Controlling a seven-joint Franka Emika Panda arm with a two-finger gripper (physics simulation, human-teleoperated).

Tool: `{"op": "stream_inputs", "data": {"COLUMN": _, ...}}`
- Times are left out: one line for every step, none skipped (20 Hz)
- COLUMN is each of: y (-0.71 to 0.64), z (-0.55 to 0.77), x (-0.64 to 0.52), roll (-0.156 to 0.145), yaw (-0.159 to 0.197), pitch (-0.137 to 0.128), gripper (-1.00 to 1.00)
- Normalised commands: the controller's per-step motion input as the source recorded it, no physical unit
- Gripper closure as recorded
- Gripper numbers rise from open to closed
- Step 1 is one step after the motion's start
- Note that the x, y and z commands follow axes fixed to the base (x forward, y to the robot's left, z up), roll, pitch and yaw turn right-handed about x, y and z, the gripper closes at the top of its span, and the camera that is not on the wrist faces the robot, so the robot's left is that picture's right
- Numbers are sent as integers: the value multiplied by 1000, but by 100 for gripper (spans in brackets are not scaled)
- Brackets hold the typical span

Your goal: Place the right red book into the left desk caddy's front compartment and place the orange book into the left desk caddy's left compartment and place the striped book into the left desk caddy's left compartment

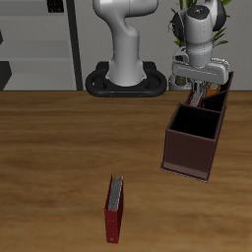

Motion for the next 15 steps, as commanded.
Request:
{"op": "stream_inputs", "data": {"y": 199, "z": -240, "x": 2, "roll": -10, "yaw": 166, "pitch": 70, "gripper": -100}}
{"op": "stream_inputs", "data": {"y": 0, "z": 0, "x": 0, "roll": 0, "yaw": 0, "pitch": 0, "gripper": -100}}
{"op": "stream_inputs", "data": {"y": -124, "z": -32, "x": 147, "roll": -117, "yaw": -104, "pitch": 85, "gripper": -100}}
{"op": "stream_inputs", "data": {"y": -28, "z": 7, "x": 47, "roll": -18, "yaw": 8, "pitch": 28, "gripper": -100}}
{"op": "stream_inputs", "data": {"y": -73, "z": 82, "x": 26, "roll": -51, "yaw": -6, "pitch": -1, "gripper": -100}}
{"op": "stream_inputs", "data": {"y": -36, "z": 47, "x": -19, "roll": 7, "yaw": 0, "pitch": -4, "gripper": -100}}
{"op": "stream_inputs", "data": {"y": 19, "z": 23, "x": -1, "roll": 11, "yaw": 15, "pitch": 11, "gripper": -100}}
{"op": "stream_inputs", "data": {"y": 2, "z": 14, "x": 10, "roll": -27, "yaw": -6, "pitch": 19, "gripper": -100}}
{"op": "stream_inputs", "data": {"y": 13, "z": 28, "x": 11, "roll": -12, "yaw": -3, "pitch": 1, "gripper": -100}}
{"op": "stream_inputs", "data": {"y": 42, "z": 26, "x": 14, "roll": 20, "yaw": 2, "pitch": 0, "gripper": -100}}
{"op": "stream_inputs", "data": {"y": 38, "z": 39, "x": 14, "roll": 30, "yaw": -10, "pitch": 14, "gripper": -100}}
{"op": "stream_inputs", "data": {"y": 21, "z": 95, "x": 10, "roll": -31, "yaw": 17, "pitch": -13, "gripper": -100}}
{"op": "stream_inputs", "data": {"y": 50, "z": 47, "x": -7, "roll": 14, "yaw": 5, "pitch": -2, "gripper": -100}}
{"op": "stream_inputs", "data": {"y": 47, "z": 81, "x": -10, "roll": -2, "yaw": 4, "pitch": 3, "gripper": -100}}
{"op": "stream_inputs", "data": {"y": 130, "z": 143, "x": -35, "roll": 37, "yaw": 6, "pitch": -9, "gripper": -100}}
